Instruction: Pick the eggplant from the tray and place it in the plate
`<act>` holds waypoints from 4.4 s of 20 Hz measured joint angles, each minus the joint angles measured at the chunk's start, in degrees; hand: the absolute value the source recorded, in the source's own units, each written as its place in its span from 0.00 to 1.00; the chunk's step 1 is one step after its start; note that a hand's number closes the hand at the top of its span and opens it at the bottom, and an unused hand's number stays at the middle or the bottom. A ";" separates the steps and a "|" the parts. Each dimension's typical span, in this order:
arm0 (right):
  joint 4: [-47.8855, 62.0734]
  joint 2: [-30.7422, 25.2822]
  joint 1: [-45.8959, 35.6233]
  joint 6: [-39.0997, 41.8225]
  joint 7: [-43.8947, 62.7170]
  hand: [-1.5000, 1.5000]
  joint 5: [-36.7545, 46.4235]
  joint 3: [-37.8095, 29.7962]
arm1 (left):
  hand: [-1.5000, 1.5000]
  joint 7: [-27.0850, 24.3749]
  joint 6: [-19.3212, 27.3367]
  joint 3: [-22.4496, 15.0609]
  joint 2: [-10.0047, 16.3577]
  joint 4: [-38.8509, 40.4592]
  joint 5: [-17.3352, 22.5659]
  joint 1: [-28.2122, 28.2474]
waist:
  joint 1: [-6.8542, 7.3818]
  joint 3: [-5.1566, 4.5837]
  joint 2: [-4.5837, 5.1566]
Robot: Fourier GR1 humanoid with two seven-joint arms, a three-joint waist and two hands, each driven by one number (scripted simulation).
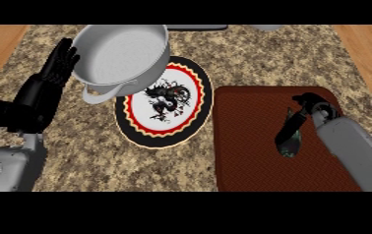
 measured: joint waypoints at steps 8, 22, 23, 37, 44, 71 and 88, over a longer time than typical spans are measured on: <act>2.67 3.07 1.37 0.35 -1.72 0.00 2.23 0.11 | 0.50 0.87 -0.88 0.99 -0.76 1.04 -0.77 -1.95 | 0.27 -0.56 -0.53; 0.43 0.41 3.66 -8.04 -8.20 1.00 20.77 3.40 | 0.50 1.43 -2.30 2.50 -1.22 -0.28 -1.33 -0.62 | -0.17 -0.53 -0.67; -2.09 -0.96 5.22 -8.64 -8.49 1.00 22.61 4.68 | 0.50 1.71 -2.03 2.52 -1.28 -0.40 -1.54 -0.58 | -0.69 -0.43 -0.72; -48.57 -15.77 17.66 -12.06 -3.43 1.00 38.77 9.08 | 0.50 1.14 -2.29 3.77 -1.35 -1.16 -1.77 1.55 | -2.06 -0.11 -0.70; -62.53 -7.68 12.16 -11.27 -1.94 1.00 41.36 9.79 | 0.50 2.47 -2.68 3.21 -1.85 -1.08 -2.01 -0.75 | -0.58 -0.07 -0.30; -1.32 30.80 -28.54 -22.62 -7.85 1.00 37.96 9.99 | 0.50 1.58 -4.44 2.85 -4.84 0.51 -4.34 -2.99 | 2.18 -0.03 0.56; 23.35 31.27 -33.33 -42.42 -19.99 0.00 15.98 16.56 | 0.50 2.25 -5.87 2.30 -5.85 1.81 -4.33 -7.10 | 5.66 0.01 1.57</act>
